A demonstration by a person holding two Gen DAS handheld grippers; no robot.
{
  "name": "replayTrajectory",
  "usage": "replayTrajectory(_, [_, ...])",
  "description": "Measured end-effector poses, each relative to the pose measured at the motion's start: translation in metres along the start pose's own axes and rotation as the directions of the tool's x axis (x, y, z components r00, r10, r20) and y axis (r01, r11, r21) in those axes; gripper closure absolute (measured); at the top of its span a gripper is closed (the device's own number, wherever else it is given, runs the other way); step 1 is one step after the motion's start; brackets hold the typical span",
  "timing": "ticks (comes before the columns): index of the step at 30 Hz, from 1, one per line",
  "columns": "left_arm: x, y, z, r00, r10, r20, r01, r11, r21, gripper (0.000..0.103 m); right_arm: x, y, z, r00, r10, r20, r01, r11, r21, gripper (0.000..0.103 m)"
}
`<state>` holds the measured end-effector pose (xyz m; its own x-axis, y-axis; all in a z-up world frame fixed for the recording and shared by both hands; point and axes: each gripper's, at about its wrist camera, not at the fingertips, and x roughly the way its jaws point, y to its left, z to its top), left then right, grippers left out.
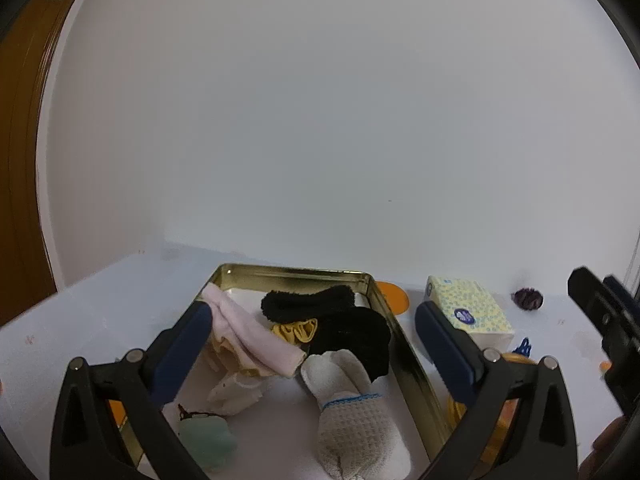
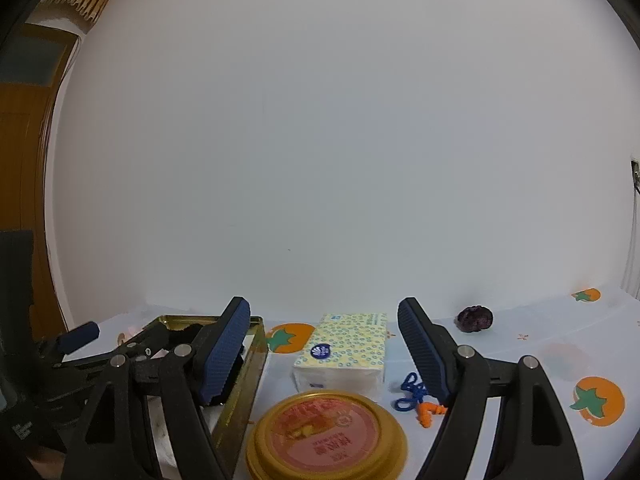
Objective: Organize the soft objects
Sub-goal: 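Move both open tools away from the tray toward the remaining items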
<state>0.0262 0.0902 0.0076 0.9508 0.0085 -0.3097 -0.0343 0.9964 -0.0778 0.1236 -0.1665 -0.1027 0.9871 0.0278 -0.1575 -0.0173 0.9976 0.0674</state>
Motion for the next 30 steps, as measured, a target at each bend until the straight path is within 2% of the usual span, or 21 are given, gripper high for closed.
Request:
replayTrajectory(5, [-0.002,-0.008,-0.004,1.000,-0.008,-0.007,0.008,1.000,0.020,0.000,-0.009,-0.004,0.004,1.000,-0.001,-0.012,0.001,1.000,-0.016,0.024])
replayTrajectory(17, [-0.009,-0.022,-0.004,1.000,-0.007,-0.001,0.007,0.998,0.068,0.000,-0.015,-0.040,0.002,0.998,-0.032,-0.048,0.031,0.999,-0.015,0.024])
replayTrajectory(23, [-0.015,-0.032,-0.006,0.999,-0.051,-0.012,0.051,0.997,0.061,0.000,-0.024,-0.071,0.005,0.993,-0.103,-0.060,0.102,0.994,-0.025,0.024])
replayTrajectory(30, [-0.023,-0.055,-0.010,0.995,-0.095,-0.034,0.098,0.992,0.081,0.000,-0.029,-0.121,0.006,0.979,-0.176,-0.102,0.182,0.982,0.047,0.025])
